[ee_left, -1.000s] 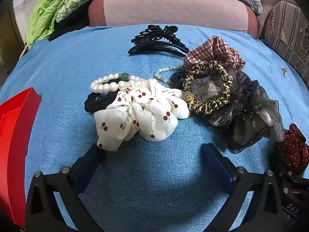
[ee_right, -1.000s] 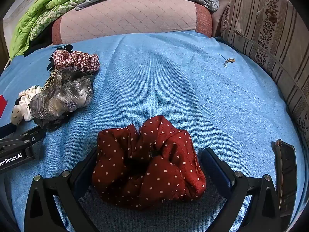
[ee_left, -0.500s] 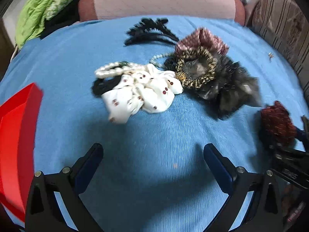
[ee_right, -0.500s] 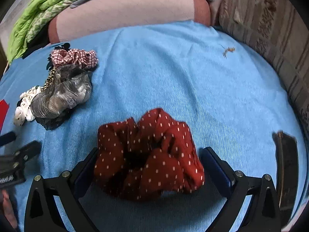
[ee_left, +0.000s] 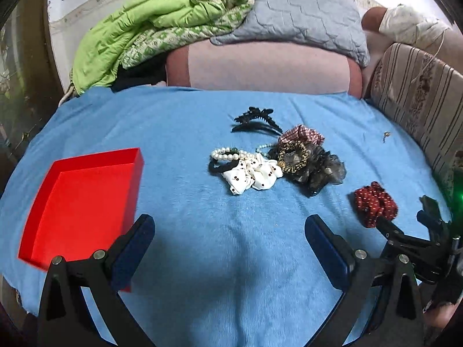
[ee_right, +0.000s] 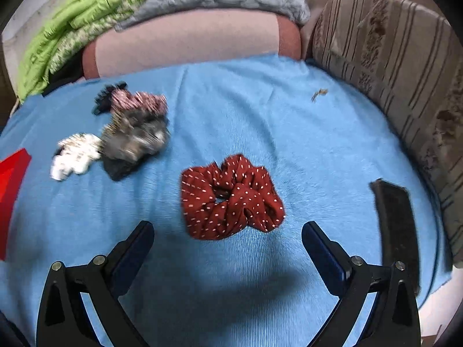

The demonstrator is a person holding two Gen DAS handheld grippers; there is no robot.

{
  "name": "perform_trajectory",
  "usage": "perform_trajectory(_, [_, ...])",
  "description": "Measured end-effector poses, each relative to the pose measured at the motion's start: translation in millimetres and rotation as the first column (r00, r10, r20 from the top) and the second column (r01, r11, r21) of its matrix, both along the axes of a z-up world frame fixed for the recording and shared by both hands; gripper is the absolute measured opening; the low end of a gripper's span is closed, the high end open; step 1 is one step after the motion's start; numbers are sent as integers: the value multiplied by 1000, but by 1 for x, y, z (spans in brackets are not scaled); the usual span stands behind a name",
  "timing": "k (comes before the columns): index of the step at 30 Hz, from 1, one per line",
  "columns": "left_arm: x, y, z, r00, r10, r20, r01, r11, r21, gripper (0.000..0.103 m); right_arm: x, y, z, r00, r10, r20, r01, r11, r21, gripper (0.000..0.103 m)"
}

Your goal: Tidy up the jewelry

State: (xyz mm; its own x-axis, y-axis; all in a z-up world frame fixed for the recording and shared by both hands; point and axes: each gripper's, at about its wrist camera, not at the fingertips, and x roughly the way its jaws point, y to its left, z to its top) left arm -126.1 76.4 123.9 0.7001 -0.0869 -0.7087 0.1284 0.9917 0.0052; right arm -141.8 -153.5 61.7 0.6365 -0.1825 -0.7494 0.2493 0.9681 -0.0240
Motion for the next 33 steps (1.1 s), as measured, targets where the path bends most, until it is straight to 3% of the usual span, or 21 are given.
perform_trajectory(13, [-69, 12, 55, 979, -5, 203, 0, 1000, 26, 103, -57, 39, 68, 986, 33, 162, -26, 999, -44, 103])
perform_trajectory(23, [-94, 21, 74, 967, 1, 253, -3, 1000, 8, 103, -89, 58, 96, 969, 35, 246, -17, 997, -74, 103])
perform_trajectory(33, [-106, 36, 80, 962, 18, 271, -17, 1000, -9, 103, -98, 70, 105, 963, 51, 266, -30, 996, -81, 103])
